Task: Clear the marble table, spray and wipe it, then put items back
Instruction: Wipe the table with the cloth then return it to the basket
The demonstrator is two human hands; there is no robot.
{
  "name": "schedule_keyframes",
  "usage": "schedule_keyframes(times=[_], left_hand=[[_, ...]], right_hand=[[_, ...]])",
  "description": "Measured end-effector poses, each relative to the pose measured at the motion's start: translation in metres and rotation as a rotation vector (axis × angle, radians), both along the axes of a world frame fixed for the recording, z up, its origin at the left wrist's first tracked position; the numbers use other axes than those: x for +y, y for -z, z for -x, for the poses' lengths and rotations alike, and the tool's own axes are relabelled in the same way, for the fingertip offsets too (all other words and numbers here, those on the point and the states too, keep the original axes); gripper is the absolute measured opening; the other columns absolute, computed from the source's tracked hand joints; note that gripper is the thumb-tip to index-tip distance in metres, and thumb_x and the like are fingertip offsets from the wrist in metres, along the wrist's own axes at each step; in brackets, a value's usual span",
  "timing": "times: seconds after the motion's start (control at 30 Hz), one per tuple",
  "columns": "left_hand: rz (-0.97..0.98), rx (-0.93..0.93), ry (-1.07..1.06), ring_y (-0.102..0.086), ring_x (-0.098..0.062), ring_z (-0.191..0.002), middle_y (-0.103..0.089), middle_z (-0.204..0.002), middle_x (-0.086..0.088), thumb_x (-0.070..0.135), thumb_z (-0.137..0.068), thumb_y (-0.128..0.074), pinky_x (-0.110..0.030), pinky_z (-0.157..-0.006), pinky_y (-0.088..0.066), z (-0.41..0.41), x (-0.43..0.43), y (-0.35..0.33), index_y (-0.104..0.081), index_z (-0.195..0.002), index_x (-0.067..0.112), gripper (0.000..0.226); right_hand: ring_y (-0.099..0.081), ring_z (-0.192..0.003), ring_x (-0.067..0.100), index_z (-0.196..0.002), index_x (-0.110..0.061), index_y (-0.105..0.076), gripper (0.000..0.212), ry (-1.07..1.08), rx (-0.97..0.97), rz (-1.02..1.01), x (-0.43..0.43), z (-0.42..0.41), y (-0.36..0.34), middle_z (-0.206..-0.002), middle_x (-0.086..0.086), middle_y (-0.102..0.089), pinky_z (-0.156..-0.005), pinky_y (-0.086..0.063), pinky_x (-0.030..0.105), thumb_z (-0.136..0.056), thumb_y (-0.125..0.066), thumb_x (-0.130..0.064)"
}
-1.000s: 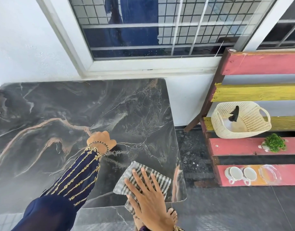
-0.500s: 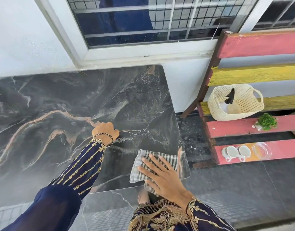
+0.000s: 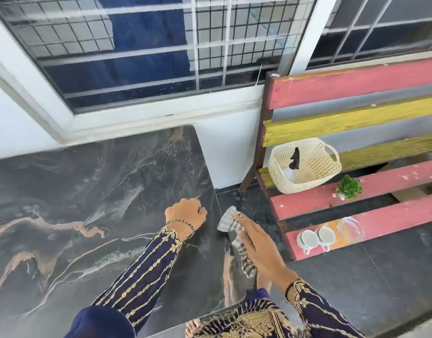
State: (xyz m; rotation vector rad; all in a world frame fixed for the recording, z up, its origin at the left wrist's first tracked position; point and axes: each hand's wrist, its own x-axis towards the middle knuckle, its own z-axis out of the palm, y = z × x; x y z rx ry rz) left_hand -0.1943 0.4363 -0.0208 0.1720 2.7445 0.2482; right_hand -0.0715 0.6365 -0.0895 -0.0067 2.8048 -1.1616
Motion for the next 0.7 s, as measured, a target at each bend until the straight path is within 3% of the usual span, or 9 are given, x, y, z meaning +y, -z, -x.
schedule_keyframes(times=[0.07,0.17,0.23,0.3,0.4,0.5,0.57,0.63,0.7], left_hand=[[-0.058,-0.029,0.009,-0.065,-0.030,-0.097,-0.069,-0.105,-0.003,0.041,-0.090,-0.044,-0.035,-0.082,-0.047,0.009,0.038,0.001,-0.067,-0.102,0.028,0.029],[-0.140,-0.105,-0.002,-0.065,-0.029,-0.101,-0.068,-0.109,-0.002,0.042,-0.090,-0.045,-0.037,-0.088,-0.050,0.024,0.094,0.004,-0.066,-0.105,0.032,0.028],[-0.188,-0.151,0.002,-0.066,-0.028,-0.099,-0.069,-0.106,-0.001,0.041,-0.089,-0.045,-0.038,-0.088,-0.052,0.036,0.136,0.007,-0.066,-0.103,0.032,0.027],[-0.232,-0.186,0.013,-0.066,-0.027,-0.098,-0.070,-0.104,0.000,0.039,-0.089,-0.044,-0.039,-0.088,-0.053,0.049,0.178,0.012,-0.067,-0.098,0.029,0.027],[-0.228,-0.236,0.015,-0.064,-0.029,-0.103,-0.069,-0.109,-0.002,0.038,-0.090,-0.042,-0.038,-0.088,-0.052,0.064,0.232,0.021,-0.067,-0.102,0.029,0.030],[-0.231,-0.280,0.025,-0.066,-0.029,-0.099,-0.071,-0.106,-0.004,0.036,-0.090,-0.040,-0.039,-0.088,-0.054,0.077,0.275,0.039,-0.068,-0.104,0.026,0.033],[-0.226,-0.318,0.033,-0.067,-0.029,-0.096,-0.072,-0.103,-0.004,0.035,-0.090,-0.039,-0.039,-0.087,-0.055,0.086,0.298,0.054,-0.067,-0.103,0.024,0.033],[-0.225,-0.361,0.035,-0.068,-0.027,-0.095,-0.072,-0.102,-0.004,0.035,-0.089,-0.041,-0.038,-0.087,-0.055,0.093,0.313,0.070,-0.067,-0.101,0.022,0.032],[-0.220,-0.402,0.023,-0.068,-0.027,-0.096,-0.072,-0.101,-0.003,0.035,-0.088,-0.043,-0.038,-0.087,-0.055,0.096,0.324,0.087,-0.068,-0.102,0.022,0.032]], right_hand=[[-0.046,-0.134,-0.006,-0.148,-0.054,-0.034,0.043,0.095,0.026,0.064,0.031,0.021,-0.008,-0.152,-0.022,-0.043,-0.111,-0.041,0.026,-0.107,-0.037,-0.044],[-0.054,-0.091,-0.012,-0.139,-0.066,-0.032,0.039,0.229,0.055,0.062,0.083,0.052,-0.020,-0.113,-0.027,-0.056,-0.083,-0.048,0.018,-0.104,-0.036,-0.049],[-0.054,-0.068,-0.008,-0.144,-0.055,-0.035,0.041,0.311,0.092,0.104,0.125,0.074,-0.020,-0.079,-0.027,-0.057,-0.065,-0.043,0.009,-0.104,-0.037,-0.048],[-0.056,-0.054,0.000,-0.146,-0.037,-0.042,0.045,0.398,0.101,0.161,0.166,0.098,-0.020,-0.061,-0.015,-0.057,-0.052,-0.044,0.012,-0.103,-0.035,-0.050],[-0.055,-0.049,0.010,-0.144,-0.021,-0.045,0.045,0.530,0.114,0.227,0.222,0.131,-0.016,-0.067,-0.003,-0.063,-0.048,-0.045,0.018,-0.105,-0.040,-0.042],[-0.063,-0.072,0.039,-0.151,-0.013,-0.038,0.051,0.666,0.075,0.250,0.274,0.169,-0.003,-0.093,0.032,-0.068,-0.064,-0.051,0.047,-0.107,-0.042,-0.038],[-0.064,-0.067,0.041,-0.156,-0.012,-0.031,0.058,0.703,-0.005,0.216,0.307,0.198,0.013,-0.085,0.029,-0.068,-0.053,-0.049,0.044,-0.107,-0.039,-0.043],[-0.068,-0.079,0.043,-0.155,-0.011,-0.032,0.057,0.732,-0.083,0.184,0.335,0.228,0.031,-0.095,0.032,-0.069,-0.050,-0.048,0.038,-0.107,-0.038,-0.043],[-0.068,-0.075,0.038,-0.150,-0.011,-0.037,0.053,0.741,-0.161,0.170,0.356,0.256,0.052,-0.093,0.026,-0.069,-0.049,-0.045,0.034,-0.108,-0.036,-0.042]])
